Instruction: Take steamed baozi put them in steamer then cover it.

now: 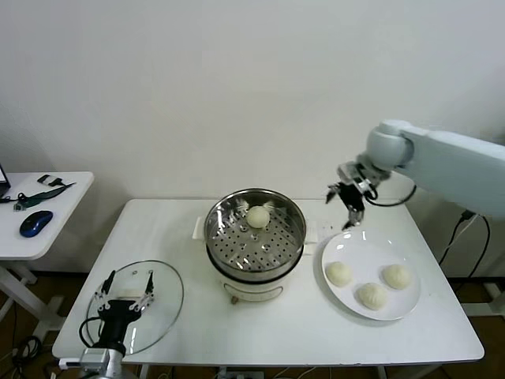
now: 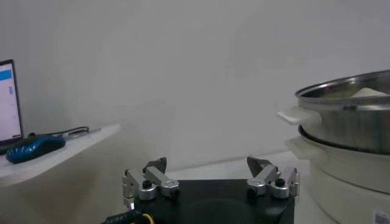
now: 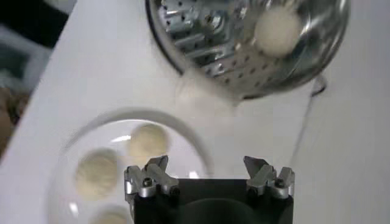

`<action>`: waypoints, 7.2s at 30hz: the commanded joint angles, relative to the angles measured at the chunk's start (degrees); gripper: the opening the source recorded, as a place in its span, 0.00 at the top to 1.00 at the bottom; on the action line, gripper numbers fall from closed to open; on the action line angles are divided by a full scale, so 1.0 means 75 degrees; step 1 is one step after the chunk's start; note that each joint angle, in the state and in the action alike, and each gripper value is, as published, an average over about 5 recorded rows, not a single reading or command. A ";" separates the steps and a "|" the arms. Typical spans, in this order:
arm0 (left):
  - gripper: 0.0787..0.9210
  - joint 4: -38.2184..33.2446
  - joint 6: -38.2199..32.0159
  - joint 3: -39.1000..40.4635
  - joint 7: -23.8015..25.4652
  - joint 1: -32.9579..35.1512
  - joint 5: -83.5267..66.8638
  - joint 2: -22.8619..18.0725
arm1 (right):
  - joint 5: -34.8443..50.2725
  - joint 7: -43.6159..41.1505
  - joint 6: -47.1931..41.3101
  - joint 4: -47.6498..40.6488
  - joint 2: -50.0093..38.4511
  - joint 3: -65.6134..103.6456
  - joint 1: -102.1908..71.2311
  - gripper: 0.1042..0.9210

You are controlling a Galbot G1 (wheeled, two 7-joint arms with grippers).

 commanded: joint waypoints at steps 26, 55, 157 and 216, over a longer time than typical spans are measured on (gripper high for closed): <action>0.12 0.0140 -0.0081 -0.0116 -0.0049 0.0178 0.0135 -0.0087 | -0.1224 0.0035 -0.0238 -0.2151 0.1098 0.2588 -0.3639 0.12; 0.12 0.0105 -0.0096 -0.0115 -0.0053 0.0202 0.0106 -0.0085 | -0.0714 -0.0090 0.0026 -0.1876 0.0621 0.1947 -0.2114 0.31; 0.12 -0.0465 0.0177 0.0006 -0.0050 0.0445 0.0061 -0.0157 | -0.0808 -0.0051 -0.0459 0.1296 -0.1998 0.0907 -0.1592 0.12; 0.12 -0.0277 0.0118 -0.0045 -0.0088 0.0663 0.0365 -0.0297 | -0.2513 -0.1355 0.3860 -0.0372 -0.0155 0.0085 0.1070 0.33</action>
